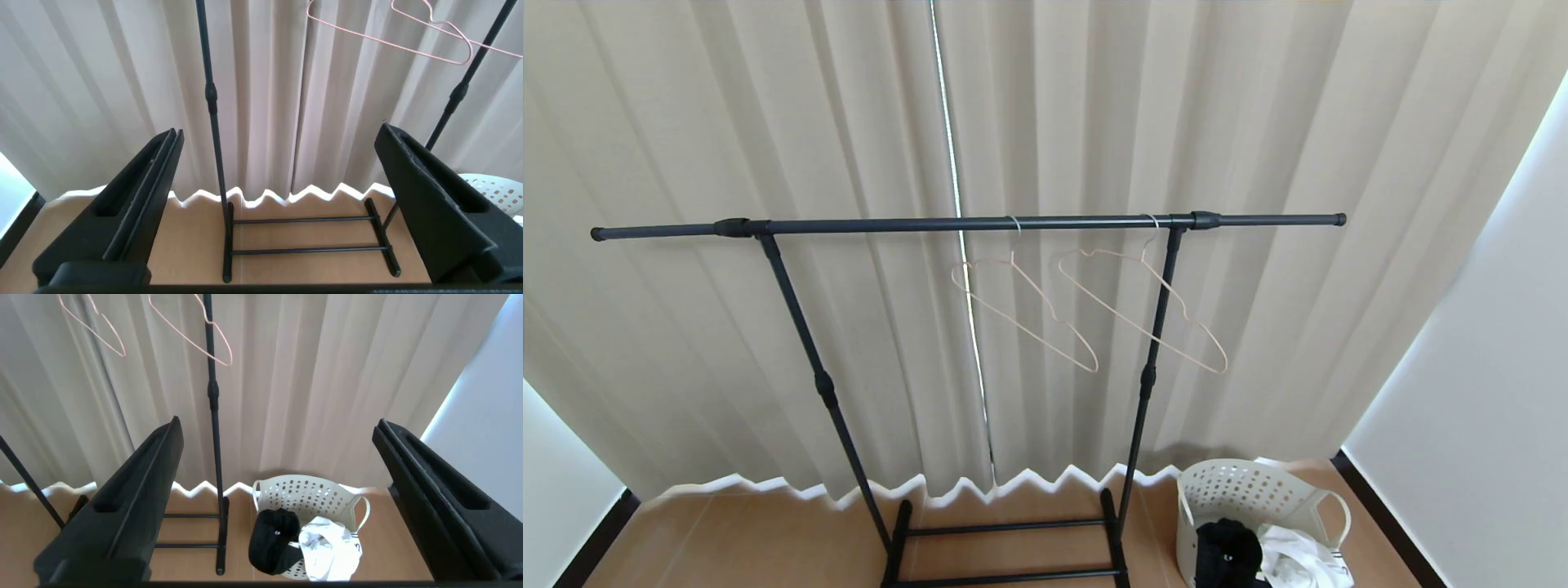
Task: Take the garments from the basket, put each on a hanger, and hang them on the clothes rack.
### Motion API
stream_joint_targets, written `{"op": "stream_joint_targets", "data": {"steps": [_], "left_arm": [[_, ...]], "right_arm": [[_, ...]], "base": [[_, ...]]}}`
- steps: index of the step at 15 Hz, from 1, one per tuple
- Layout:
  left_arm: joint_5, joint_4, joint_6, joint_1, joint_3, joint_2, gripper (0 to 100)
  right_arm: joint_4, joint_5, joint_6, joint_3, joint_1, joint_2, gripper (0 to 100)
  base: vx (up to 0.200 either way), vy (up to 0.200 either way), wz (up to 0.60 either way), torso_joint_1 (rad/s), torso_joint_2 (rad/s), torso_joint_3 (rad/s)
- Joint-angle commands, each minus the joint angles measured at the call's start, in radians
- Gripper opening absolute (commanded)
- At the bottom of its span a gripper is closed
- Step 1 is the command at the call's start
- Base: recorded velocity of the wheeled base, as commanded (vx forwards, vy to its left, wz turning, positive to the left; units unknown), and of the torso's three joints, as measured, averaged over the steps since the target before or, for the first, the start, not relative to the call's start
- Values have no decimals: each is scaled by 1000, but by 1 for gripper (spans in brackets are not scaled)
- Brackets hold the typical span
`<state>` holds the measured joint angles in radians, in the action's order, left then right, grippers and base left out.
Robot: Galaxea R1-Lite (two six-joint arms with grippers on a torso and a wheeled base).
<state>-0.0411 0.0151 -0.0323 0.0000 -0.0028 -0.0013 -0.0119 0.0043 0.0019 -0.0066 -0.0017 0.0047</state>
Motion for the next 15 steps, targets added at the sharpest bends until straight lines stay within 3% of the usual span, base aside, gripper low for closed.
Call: {"op": "stream_joint_targets", "data": {"steps": [1, 15], "left_arm": [[0, -1, 0, 0, 0, 1, 100], [0, -1, -3, 0, 0, 1, 100]], "right_arm": [[0, 0, -3, 0, 0, 0, 100], [0, 0, 6, 0, 0, 0, 100]], "base": [[0, 0, 0, 0, 0, 0], [0, 0, 0, -13, 26, 16]]}}
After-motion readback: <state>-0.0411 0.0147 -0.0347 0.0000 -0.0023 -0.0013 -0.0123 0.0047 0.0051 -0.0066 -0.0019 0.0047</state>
